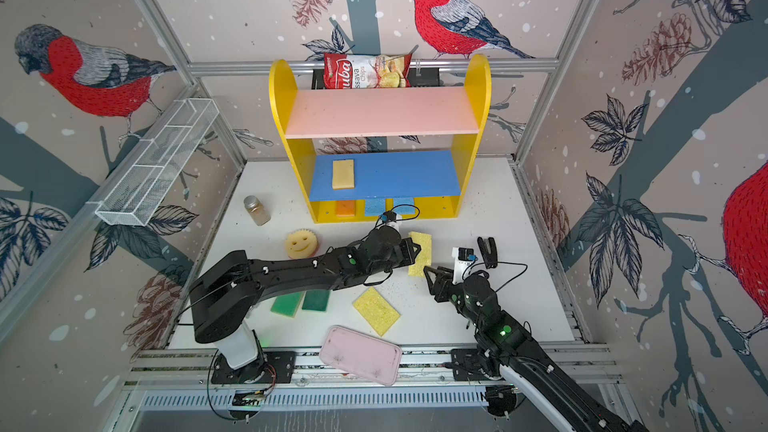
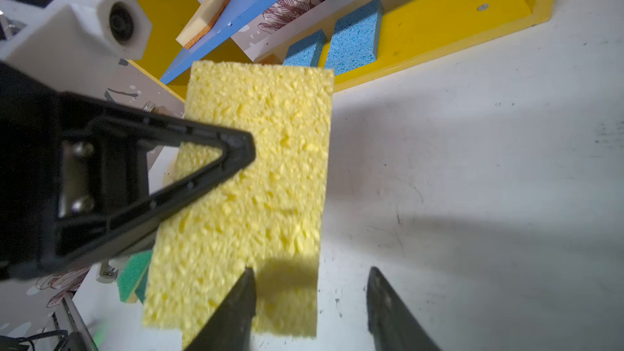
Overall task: Place and organize the cleaning sponges onto the shelf
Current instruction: 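Grasp a bright yellow sponge with the right gripper and lift it upright, then carry the bright yellow sponge to the blue shelf with the right gripper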
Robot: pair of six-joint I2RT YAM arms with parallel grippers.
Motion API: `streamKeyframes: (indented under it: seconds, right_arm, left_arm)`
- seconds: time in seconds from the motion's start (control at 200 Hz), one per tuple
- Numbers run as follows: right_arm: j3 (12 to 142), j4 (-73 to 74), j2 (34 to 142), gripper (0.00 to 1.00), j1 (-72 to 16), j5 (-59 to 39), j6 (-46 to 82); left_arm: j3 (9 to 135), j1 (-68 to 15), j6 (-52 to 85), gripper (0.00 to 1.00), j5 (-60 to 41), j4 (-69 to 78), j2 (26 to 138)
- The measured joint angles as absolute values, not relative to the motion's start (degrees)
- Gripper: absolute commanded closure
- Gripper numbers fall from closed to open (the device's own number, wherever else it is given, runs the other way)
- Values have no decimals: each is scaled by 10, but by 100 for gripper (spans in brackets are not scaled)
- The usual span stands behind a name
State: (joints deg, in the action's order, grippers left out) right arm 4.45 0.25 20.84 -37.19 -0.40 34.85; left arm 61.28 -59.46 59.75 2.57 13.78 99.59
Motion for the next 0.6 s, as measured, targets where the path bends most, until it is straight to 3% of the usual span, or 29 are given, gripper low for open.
streamKeyframes:
  seconds: [0.285, 0.6]
  right_arm:
    - [27, 8, 203, 29, -371, 7, 348]
    - [79, 9, 163, 24, -370, -53, 378]
  left_arm:
    - [603, -561, 568, 100, 0, 163, 979]
    - [559, -525, 510, 100, -48, 188, 923]
